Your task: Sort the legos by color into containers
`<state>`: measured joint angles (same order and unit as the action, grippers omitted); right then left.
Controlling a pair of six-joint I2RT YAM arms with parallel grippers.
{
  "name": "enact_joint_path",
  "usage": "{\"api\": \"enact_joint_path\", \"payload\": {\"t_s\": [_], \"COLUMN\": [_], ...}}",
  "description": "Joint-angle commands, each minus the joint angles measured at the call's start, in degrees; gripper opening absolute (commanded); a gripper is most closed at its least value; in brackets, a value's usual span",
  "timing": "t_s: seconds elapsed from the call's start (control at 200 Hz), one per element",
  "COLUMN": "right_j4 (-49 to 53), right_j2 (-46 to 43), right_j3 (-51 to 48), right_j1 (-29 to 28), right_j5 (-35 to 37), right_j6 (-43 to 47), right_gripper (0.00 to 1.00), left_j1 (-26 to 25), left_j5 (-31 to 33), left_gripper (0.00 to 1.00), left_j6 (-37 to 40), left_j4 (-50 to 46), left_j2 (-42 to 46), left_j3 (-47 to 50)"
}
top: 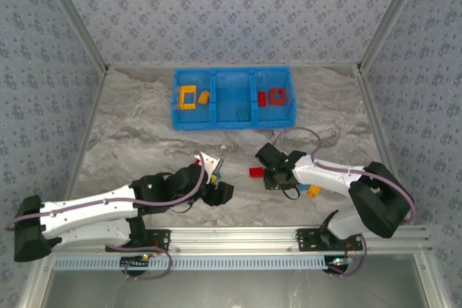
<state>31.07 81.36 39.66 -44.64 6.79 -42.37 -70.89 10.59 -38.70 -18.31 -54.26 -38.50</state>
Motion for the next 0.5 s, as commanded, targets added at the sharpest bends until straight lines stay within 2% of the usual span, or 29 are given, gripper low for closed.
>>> {"api": "enact_joint_path", "payload": {"t_s": [0.0, 0.11, 0.215, 0.33, 0.495], "right_j4": [1.7, 9.8, 13.2, 10.2, 7.0], "right_j2": [-1.3, -6.2, -7.4, -2.4, 13.4], "right_j3": [1.3, 5.2, 12.0, 20.7, 38.9], "right_j1": [-1.7, -5.9, -7.7, -5.9, 0.1], "right_j5": [3.8, 11.4, 14.4, 10.8, 2.2], "right_j6": [-0.6, -1.6, 0.6, 5.6, 11.4], "right_gripper": [0.28, 0.27, 0.26, 0.26, 0.25], "left_j1": [-0.4, -0.4, -0.4, -0.3, -0.4], "left_j5": [2.6, 5.2, 10.1, 16.2, 25.3], "left_gripper": [0.72, 0.72, 0.72, 0.72, 0.72], "left_j6": [-0.4, 0.1, 1.1, 2.4, 1.0], "left_j4": [-0.3, -2.5, -5.5, -9.8, -16.1], "left_j2": [1.6, 2.9, 3.0, -0.1, -6.6], "left_j3": [-2.7, -5.6, -10.0, -16.8, -25.5]}}
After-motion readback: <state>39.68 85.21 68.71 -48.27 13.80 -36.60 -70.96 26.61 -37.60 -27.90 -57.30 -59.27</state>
